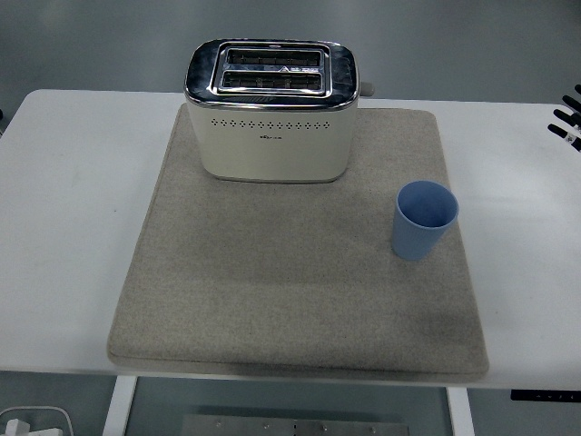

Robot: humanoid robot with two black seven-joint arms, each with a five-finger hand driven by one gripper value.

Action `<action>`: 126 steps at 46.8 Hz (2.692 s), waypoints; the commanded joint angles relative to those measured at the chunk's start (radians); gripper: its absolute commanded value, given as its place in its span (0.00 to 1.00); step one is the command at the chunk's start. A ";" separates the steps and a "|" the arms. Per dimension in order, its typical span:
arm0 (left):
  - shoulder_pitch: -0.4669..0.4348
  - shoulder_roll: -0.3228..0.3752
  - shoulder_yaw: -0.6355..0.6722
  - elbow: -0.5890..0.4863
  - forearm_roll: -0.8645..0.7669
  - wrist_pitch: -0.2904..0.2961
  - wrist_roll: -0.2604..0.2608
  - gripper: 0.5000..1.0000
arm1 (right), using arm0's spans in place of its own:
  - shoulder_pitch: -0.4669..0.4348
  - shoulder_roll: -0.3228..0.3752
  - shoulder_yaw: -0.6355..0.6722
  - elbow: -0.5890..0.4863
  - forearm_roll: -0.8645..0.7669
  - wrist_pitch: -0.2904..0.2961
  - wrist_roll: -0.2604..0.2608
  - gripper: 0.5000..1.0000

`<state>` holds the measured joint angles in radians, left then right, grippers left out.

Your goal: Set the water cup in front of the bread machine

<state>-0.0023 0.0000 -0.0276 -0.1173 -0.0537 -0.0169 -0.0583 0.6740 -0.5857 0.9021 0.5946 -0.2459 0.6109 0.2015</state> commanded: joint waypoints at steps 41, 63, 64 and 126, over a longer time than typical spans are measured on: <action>-0.001 0.000 0.000 -0.001 0.000 0.000 0.000 1.00 | -0.169 -0.210 -0.012 0.317 -0.023 0.000 0.004 0.86; -0.001 0.000 0.000 -0.001 0.000 0.000 0.000 1.00 | -0.220 -0.126 -0.005 0.320 -0.055 0.000 0.021 0.86; -0.001 0.000 0.000 0.001 0.000 0.000 0.000 1.00 | -0.221 -0.123 -0.003 0.320 -0.055 0.000 0.021 0.86; 0.001 0.000 0.000 0.001 0.000 0.000 0.000 1.00 | -0.172 -0.109 0.026 0.268 -0.294 0.000 0.021 0.86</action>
<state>-0.0026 0.0000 -0.0276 -0.1179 -0.0537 -0.0169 -0.0583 0.4945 -0.6953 0.9268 0.8629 -0.5425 0.6109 0.2223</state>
